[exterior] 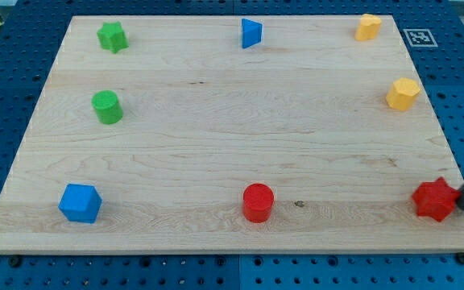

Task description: Slide red star to top right of red circle

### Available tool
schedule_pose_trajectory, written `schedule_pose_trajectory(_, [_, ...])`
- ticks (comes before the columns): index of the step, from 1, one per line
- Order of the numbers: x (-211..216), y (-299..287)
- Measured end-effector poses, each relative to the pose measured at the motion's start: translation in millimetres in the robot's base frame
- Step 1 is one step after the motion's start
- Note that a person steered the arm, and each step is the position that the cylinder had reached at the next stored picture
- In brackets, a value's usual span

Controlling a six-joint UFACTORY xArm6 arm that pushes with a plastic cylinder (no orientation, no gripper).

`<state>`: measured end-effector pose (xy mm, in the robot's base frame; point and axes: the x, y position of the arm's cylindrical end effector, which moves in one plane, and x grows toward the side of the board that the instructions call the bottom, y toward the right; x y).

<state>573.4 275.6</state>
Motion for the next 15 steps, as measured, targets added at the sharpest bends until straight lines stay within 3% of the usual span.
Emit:
schedule_pose_trajectory(3, [-4,-46])
schedule_pose_trajectory(5, [11,-26])
schedule_pose_trajectory(6, [30,-45])
schedule_pose_trajectory(7, [22,-77])
schedule_pose_trajectory(9, [8,-74])
schedule_pose_trajectory(11, [4,-34])
schedule_pose_trajectory(14, [4,-92])
schedule_pose_trajectory(15, [5,-79])
